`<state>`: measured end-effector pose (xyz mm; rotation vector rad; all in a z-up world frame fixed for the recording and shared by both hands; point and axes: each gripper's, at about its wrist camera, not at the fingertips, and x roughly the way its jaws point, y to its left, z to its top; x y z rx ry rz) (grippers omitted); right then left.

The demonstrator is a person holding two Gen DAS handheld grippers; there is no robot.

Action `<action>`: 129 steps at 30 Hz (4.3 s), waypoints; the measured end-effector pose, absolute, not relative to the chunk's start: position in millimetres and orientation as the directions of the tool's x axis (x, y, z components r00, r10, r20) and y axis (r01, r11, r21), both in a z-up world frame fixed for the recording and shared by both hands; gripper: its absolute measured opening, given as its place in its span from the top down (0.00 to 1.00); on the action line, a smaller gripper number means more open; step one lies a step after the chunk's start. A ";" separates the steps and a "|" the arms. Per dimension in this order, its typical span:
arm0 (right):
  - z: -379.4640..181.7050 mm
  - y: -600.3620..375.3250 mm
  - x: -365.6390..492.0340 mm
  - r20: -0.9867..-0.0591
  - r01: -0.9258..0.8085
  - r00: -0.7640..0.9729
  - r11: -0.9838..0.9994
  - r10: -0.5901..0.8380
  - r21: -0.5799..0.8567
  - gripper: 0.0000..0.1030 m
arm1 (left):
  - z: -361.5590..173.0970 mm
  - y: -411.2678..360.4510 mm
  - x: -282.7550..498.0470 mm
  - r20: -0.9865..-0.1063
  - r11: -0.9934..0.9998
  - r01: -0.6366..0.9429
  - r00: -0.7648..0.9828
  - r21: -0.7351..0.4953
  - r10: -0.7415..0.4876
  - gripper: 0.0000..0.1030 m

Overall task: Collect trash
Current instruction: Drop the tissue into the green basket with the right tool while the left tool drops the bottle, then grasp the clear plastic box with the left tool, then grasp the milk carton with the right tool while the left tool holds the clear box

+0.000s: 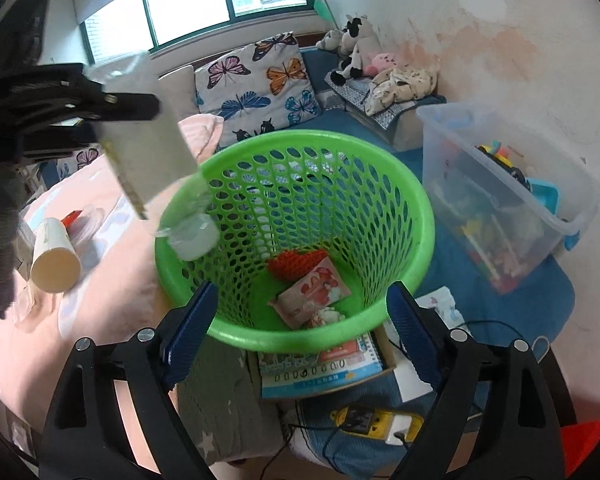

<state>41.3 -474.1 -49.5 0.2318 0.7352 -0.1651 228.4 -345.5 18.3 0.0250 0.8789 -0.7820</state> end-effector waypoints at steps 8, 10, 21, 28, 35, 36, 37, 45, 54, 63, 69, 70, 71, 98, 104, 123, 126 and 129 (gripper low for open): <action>-63.6 -474.1 32.3 -0.698 0.248 0.714 0.952 -0.052 0.182 0.16 | -15.6 -364.1 234.5 -0.755 0.740 0.611 0.336 -0.280 -0.563 0.57; -64.3 -473.2 31.0 -0.698 0.249 0.715 0.949 -0.046 0.192 0.16 | -19.3 -364.8 235.5 -0.759 0.739 0.608 0.324 -0.291 -0.565 0.49; -55.3 -456.3 22.8 -0.685 0.224 0.728 0.954 -0.026 0.202 0.16 | 3.1 -332.8 213.3 -0.727 0.742 0.607 0.368 -0.284 -0.580 0.39; -43.8 -428.2 19.9 -0.667 0.164 0.745 0.966 0.012 0.200 0.16 | 27.4 -285.8 183.0 -0.694 0.772 0.582 0.446 -0.255 -0.566 0.31; -35.4 -396.7 25.4 -0.653 0.103 0.755 0.973 0.059 0.208 0.14 | 39.0 -226.4 174.5 -0.676 0.829 0.506 0.526 -0.240 -0.516 0.26; -34.4 -392.4 27.0 -0.652 0.094 0.755 0.974 0.066 0.208 0.13 | 40.0 -217.9 174.1 -0.675 0.838 0.491 0.538 -0.237 -0.506 0.25; -33.8 -386.1 29.4 -0.654 0.081 0.753 0.975 0.075 0.206 0.13 | 41.0 -205.6 173.3 -0.672 0.849 0.473 0.552 -0.235 -0.493 0.25; -32.2 -347.8 43.9 -0.658 -0.005 0.741 0.981 0.133 0.193 0.12 | 40.9 -132.6 177.5 -0.665 0.903 0.346 0.616 -0.254 -0.423 0.22; -46.3 -313.7 58.4 -0.695 -0.073 0.697 0.981 0.179 0.179 0.10 | 25.0 -70.4 168.3 -0.670 0.923 0.279 0.635 -0.266 -0.385 0.22; -73.9 -291.8 61.0 -0.753 -0.100 0.632 0.983 0.183 0.155 0.10 | -9.8 -51.6 149.5 -0.701 0.920 0.332 0.606 -0.208 -0.377 0.22; -81.3 -283.6 58.2 -0.764 -0.110 0.623 0.986 0.168 0.127 0.04 | -32.4 -54.7 138.3 -0.720 0.904 0.402 0.583 -0.148 -0.377 0.22; -82.2 -283.0 58.5 -0.766 -0.109 0.621 0.986 0.164 0.123 0.04 | -34.3 -54.5 137.9 -0.720 0.901 0.411 0.582 -0.142 -0.379 0.22; -83.4 -281.3 58.4 -0.770 -0.110 0.619 0.988 0.155 0.111 0.04 | -36.5 -55.1 137.9 -0.722 0.898 0.419 0.578 -0.137 -0.380 0.22; -89.6 -271.9 62.3 -0.794 -0.151 0.601 0.989 0.096 0.005 0.03 | -70.7 -83.7 149.5 -0.774 0.842 0.540 0.535 0.004 -0.340 0.35; -81.1 -272.9 65.0 -0.790 -0.158 0.599 0.986 0.134 0.047 0.05 | -69.0 -81.4 143.9 -0.763 0.841 0.541 0.551 0.018 -0.338 0.45; -12.6 -234.8 109.3 -0.711 -0.335 0.633 0.936 0.307 0.106 0.06 | -30.2 -30.5 115.1 -0.696 0.883 0.460 0.606 -0.088 -0.385 0.50; -8.6 -222.5 119.8 -0.712 -0.360 0.630 0.929 0.309 0.084 0.07 | -26.0 -19.8 114.2 -0.691 0.895 0.436 0.618 -0.097 -0.376 0.50; -6.1 -214.4 131.5 -0.715 -0.373 0.630 0.926 0.304 0.064 0.10 | -23.7 -10.2 114.2 -0.686 0.904 0.415 0.630 -0.100 -0.365 0.50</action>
